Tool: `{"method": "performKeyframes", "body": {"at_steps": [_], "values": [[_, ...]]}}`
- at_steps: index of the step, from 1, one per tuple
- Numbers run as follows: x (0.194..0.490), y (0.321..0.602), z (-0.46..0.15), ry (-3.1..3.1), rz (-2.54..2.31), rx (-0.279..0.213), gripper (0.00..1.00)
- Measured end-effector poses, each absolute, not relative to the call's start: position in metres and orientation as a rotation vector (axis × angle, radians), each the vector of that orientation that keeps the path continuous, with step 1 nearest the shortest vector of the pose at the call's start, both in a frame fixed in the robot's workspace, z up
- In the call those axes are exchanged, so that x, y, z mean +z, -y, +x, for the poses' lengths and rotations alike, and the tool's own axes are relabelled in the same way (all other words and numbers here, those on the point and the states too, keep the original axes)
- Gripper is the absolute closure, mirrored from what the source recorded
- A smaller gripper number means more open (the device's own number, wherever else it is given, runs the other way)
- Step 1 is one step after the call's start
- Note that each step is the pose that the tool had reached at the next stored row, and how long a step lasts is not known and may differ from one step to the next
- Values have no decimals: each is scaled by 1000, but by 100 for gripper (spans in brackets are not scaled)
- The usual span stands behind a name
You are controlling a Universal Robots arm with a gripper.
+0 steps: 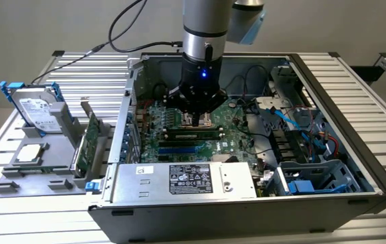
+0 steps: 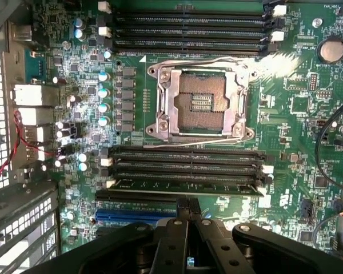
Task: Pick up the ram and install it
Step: 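Press down the ram until it locks into place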
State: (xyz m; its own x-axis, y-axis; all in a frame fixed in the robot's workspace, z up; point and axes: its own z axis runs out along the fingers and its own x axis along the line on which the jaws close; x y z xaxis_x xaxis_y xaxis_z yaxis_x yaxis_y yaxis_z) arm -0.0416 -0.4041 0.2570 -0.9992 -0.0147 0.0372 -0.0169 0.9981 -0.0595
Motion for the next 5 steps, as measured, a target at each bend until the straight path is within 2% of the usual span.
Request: {"method": "performKeyframes", "body": {"at_steps": [5], "values": [[257,404,-42,3103,24,90,89]]}}
